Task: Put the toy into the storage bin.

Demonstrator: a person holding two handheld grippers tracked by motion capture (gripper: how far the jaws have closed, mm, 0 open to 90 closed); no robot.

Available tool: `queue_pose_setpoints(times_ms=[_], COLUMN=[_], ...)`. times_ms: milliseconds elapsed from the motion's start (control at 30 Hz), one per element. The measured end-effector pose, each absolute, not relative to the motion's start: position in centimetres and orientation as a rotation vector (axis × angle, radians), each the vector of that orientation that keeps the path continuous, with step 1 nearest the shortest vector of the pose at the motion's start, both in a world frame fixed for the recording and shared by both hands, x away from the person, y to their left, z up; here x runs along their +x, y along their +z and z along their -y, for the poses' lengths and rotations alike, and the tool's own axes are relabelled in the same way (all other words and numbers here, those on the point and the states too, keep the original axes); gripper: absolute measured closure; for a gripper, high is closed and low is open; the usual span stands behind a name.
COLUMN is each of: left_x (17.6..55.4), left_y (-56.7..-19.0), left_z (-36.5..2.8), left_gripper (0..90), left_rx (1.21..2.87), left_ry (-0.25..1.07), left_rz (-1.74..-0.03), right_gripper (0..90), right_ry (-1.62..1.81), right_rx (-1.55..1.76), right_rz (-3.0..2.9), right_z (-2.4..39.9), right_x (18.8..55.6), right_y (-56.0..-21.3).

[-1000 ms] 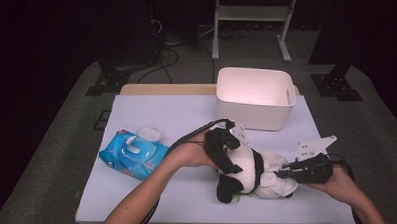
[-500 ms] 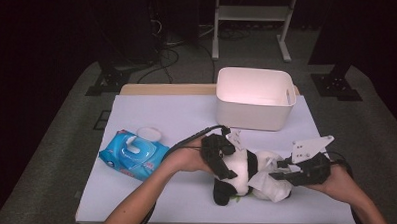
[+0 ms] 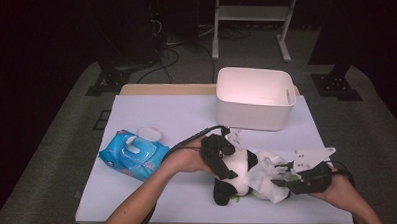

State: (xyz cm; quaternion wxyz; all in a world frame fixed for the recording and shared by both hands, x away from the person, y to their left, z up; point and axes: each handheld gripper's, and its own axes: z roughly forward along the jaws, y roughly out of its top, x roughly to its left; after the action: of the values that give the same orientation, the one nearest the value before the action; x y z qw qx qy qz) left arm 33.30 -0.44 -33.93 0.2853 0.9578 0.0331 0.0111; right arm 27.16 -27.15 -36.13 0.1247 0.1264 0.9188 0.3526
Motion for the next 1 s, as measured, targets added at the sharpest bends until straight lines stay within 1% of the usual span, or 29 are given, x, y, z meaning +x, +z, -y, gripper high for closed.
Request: queue_pose_setpoints(times_ms=[100,233,300,400,533,600,633,1000], left_x=[33.2,32.9,32.8,32.8,32.8,32.8,32.7,32.7], left_y=[-34.0,-34.0,-34.1,-34.3,-34.6,-34.7,-34.8,-35.0], left_z=[0.5,0.5,0.3,0.0,-0.4,-0.6,-0.7,-1.2], left_gripper=[25.5,25.4,25.5,25.5,25.7,25.9,25.9,26.0], left_rx=[2.562,2.563,2.571,2.559,2.534,2.524,2.516,2.5], left_ry=[0.038,0.042,0.044,0.038,0.031,0.025,0.022,0.01], left_rz=[-0.079,-0.069,-0.059,-0.06,-0.07,-0.077,-0.084,-0.095], right_gripper=[69.6,76.7,81.4,82.7,83.1,83.1,83.1,83.3], right_ry=[1.045,1.064,1.053,1.034,1.036,1.065,1.065,1.115], right_rx=[0.347,0.279,0.227,0.196,0.223,0.293,0.293,0.561], right_rz=[-2.668,-2.676,-2.705,-2.719,-2.723,-2.72,-2.72,-2.683], right_z=[26.3,24.2,22.4,21.9,23.2,25.2,25.2,31.9], right_x=[27.3,28.0,28.4,28.5,28.3,28.0,28.0,26.7], right_y=[-35.9,-35.7,-35.6,-35.5,-35.1,-35.4,-35.4,-37.5])
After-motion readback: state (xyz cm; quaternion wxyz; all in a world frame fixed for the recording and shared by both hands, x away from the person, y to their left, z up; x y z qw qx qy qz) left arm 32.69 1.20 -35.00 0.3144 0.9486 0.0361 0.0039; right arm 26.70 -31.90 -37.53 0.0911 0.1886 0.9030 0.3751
